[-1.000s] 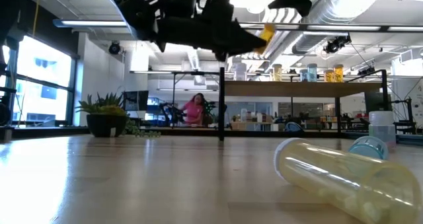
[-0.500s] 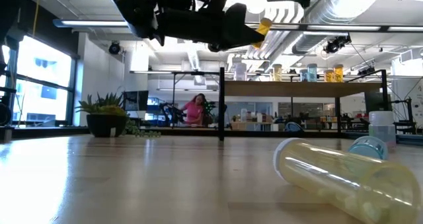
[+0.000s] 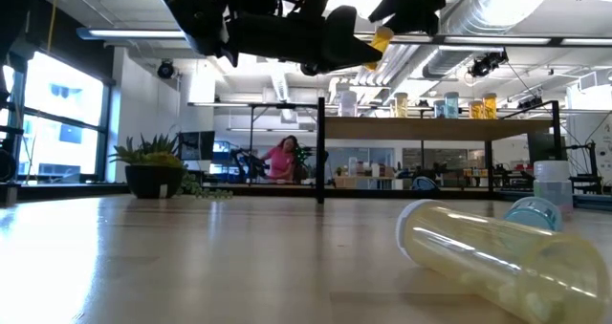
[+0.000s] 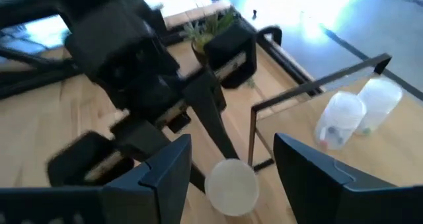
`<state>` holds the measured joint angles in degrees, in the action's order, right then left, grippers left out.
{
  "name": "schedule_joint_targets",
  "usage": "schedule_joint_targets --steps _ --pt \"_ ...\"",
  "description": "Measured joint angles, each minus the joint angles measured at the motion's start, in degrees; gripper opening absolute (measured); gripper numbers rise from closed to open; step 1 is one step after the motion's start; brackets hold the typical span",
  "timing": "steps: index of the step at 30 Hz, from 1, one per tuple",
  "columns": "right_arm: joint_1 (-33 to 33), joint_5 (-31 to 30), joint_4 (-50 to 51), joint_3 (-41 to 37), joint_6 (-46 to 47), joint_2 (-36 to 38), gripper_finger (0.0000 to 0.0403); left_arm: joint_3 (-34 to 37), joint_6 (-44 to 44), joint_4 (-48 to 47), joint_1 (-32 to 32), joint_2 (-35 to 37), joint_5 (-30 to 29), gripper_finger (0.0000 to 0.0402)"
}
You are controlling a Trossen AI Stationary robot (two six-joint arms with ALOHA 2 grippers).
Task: Pick and place medicine bottles onto shelf by color
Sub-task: Put the orange pill bottle aligned with the other orange pill bottles on the shelf
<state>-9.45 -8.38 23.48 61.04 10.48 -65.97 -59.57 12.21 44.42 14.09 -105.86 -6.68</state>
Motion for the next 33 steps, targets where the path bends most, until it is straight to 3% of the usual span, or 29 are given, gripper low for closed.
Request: schedule_joint_targets --steps 15,26,33 --pt "0.00 -0.52 3.24 -0.04 2.56 -1.14 0.0203 0.00 -0.11 0.02 0.00 0.00 -0.05 0.0078" --pt "0.00 -0.50 3.20 -0.04 2.55 -1.14 0.0118 0.00 -0.06 0.02 0.02 0.00 -0.17 0.0078" --pt "0.00 -0.52 3.24 -0.04 2.54 -1.14 0.0105 0.00 -0.09 0.00 0.02 0.00 -0.10 0.0078"
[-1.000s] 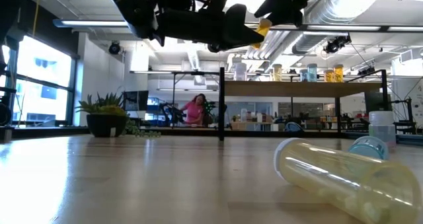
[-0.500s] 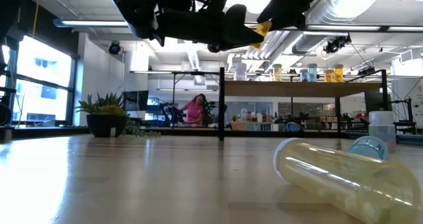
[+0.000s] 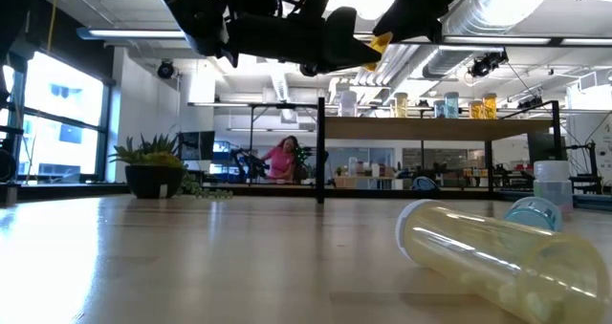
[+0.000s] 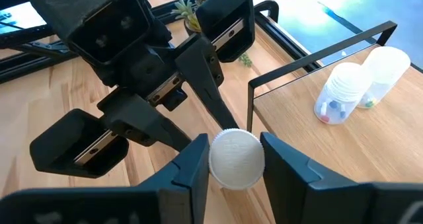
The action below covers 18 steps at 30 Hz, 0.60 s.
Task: Pick and place medicine bottles onto shelf by color
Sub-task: Put the orange pill bottle aligned with the other orange pill bottles on the shelf
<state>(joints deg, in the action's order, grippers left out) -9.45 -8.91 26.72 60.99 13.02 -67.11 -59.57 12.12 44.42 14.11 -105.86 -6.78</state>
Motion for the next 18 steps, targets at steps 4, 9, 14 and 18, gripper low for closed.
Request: schedule_joint_targets --steps 4,9,14,18 --pt "0.00 0.02 0.02 0.00 -0.02 0.00 0.0106 0.00 0.00 0.00 0.00 0.00 0.06 0.0078" --pt "0.00 0.02 0.02 0.00 -0.37 0.00 0.0106 0.00 0.03 0.00 0.00 0.00 0.08 0.0078" --pt "0.00 0.03 0.02 0.00 -0.60 0.00 0.0106 0.00 0.06 0.00 0.00 0.00 0.09 0.0097" --pt "0.00 -0.41 0.07 0.00 -0.95 0.00 0.0106 0.00 0.07 0.00 -0.02 0.00 0.30 0.0138"
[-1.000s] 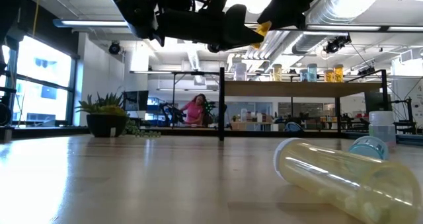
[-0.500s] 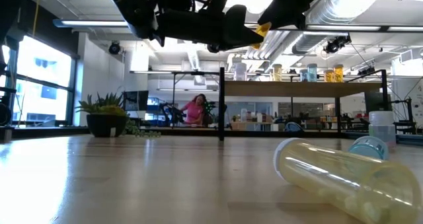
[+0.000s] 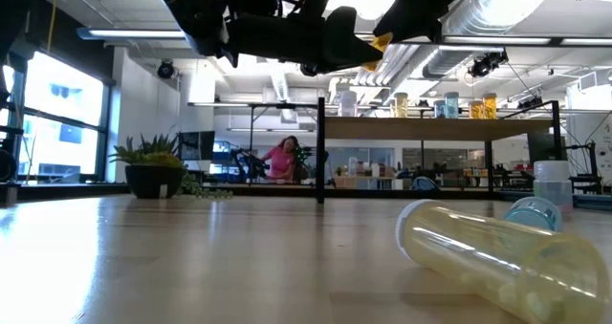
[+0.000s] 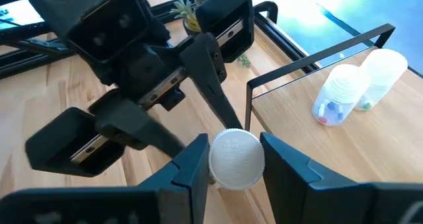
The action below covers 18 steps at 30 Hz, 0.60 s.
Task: Pick and place medicine bottles onto shelf by color
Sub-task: Put the orange pill bottle aligned with the other orange pill bottles on the shelf
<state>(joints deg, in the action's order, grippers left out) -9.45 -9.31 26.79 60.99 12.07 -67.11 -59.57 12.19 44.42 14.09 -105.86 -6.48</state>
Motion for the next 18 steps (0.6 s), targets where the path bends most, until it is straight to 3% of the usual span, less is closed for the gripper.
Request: schedule_joint_targets --steps 8,18 --pt "0.00 -4.87 2.97 0.00 -0.48 2.58 0.0106 0.00 -0.20 -1.73 0.00 0.00 -2.80 0.0202" --pt "-0.04 -16.99 12.99 0.00 3.07 9.55 0.0106 -0.02 1.87 -6.22 0.33 3.31 -3.23 0.0193"
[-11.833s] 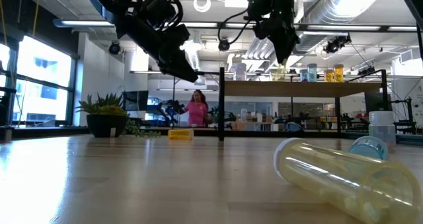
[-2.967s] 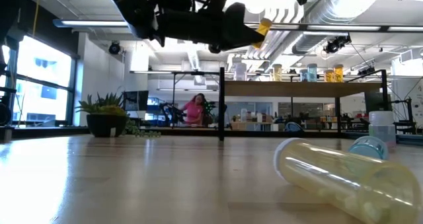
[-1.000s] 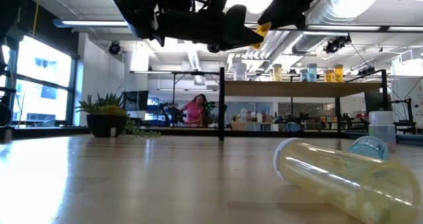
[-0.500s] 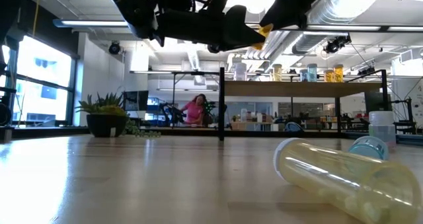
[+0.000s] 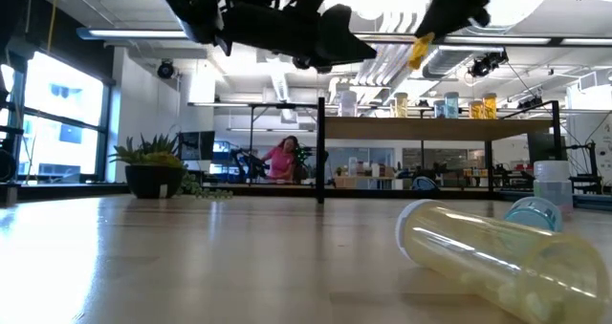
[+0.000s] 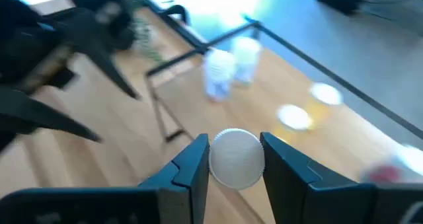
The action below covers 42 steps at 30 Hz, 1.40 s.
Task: Pick and place medicine bottles onto shelf by color
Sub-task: Put the orange pill bottle aligned with the other orange pill bottles on the shelf
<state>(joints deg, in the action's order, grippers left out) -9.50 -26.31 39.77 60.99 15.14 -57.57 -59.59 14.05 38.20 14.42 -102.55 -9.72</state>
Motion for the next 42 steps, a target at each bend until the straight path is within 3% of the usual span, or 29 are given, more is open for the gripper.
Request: schedule_joint_targets --steps 8,14,20,31,42 --pt "0.00 -5.19 7.57 0.00 5.06 5.36 0.0106 0.00 1.17 -5.29 1.19 4.33 0.10 0.0186" --pt "-2.08 -6.53 13.36 0.00 8.71 8.92 0.0106 -0.02 0.21 -10.00 3.12 7.72 4.68 0.0186" --pt "-7.32 -4.65 21.11 1.33 10.75 10.45 0.0106 0.03 -3.13 -13.55 5.74 8.60 7.60 0.0186" --pt "-13.67 -0.13 33.46 4.50 14.39 9.99 0.0106 6.29 -7.92 -9.27 7.10 8.69 7.78 0.0186" --pt "-16.92 -0.04 34.42 -0.81 18.97 9.99 0.0106 7.02 -8.48 -8.77 6.82 8.66 7.80 0.0186"
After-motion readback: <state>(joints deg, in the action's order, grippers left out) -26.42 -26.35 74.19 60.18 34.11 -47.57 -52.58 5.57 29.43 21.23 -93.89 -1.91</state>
